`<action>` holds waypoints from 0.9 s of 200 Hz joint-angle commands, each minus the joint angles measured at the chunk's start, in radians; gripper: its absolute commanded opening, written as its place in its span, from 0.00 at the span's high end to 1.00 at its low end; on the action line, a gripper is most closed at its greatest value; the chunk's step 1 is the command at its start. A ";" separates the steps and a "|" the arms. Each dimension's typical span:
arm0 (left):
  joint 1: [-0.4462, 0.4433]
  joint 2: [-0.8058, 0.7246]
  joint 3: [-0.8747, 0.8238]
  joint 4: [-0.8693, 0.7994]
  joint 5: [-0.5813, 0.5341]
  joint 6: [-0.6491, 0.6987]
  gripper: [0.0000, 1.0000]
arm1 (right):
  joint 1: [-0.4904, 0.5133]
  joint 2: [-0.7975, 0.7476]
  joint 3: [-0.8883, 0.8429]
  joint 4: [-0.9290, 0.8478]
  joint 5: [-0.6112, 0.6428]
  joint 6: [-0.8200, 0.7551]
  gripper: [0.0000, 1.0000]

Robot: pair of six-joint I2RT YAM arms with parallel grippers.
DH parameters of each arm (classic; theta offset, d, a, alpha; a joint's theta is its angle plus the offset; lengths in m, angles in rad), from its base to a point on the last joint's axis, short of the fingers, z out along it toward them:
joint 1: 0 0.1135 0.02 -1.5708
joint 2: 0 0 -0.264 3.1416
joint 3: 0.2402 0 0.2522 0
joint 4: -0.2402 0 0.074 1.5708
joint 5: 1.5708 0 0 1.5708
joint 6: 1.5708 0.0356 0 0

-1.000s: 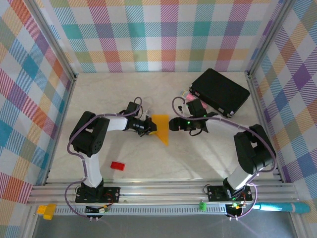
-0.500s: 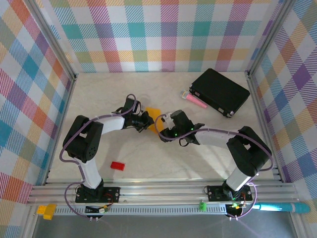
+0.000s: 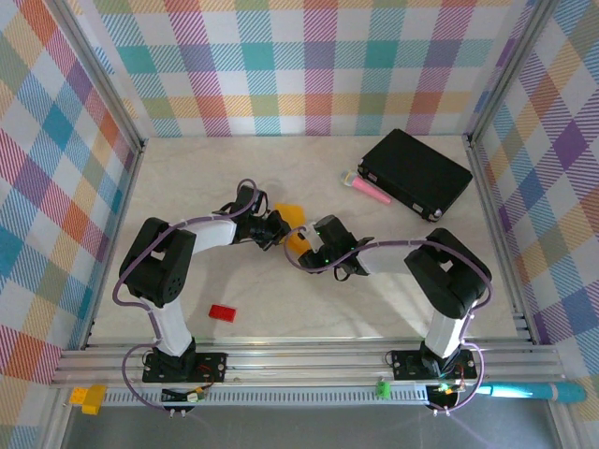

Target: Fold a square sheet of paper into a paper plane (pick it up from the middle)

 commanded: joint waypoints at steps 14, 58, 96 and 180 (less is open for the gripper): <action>-0.007 0.009 0.036 -0.053 0.018 0.000 0.90 | 0.005 0.024 0.013 0.042 0.014 -0.032 0.62; 0.016 0.032 0.073 -0.098 0.041 0.050 0.80 | 0.006 0.042 0.005 0.040 0.020 -0.049 0.65; 0.049 0.082 0.129 -0.160 0.105 0.128 0.78 | 0.004 0.049 0.000 0.040 0.035 -0.049 0.65; 0.065 0.125 0.205 -0.261 0.108 0.235 0.95 | 0.004 0.028 0.011 0.005 0.062 -0.056 0.64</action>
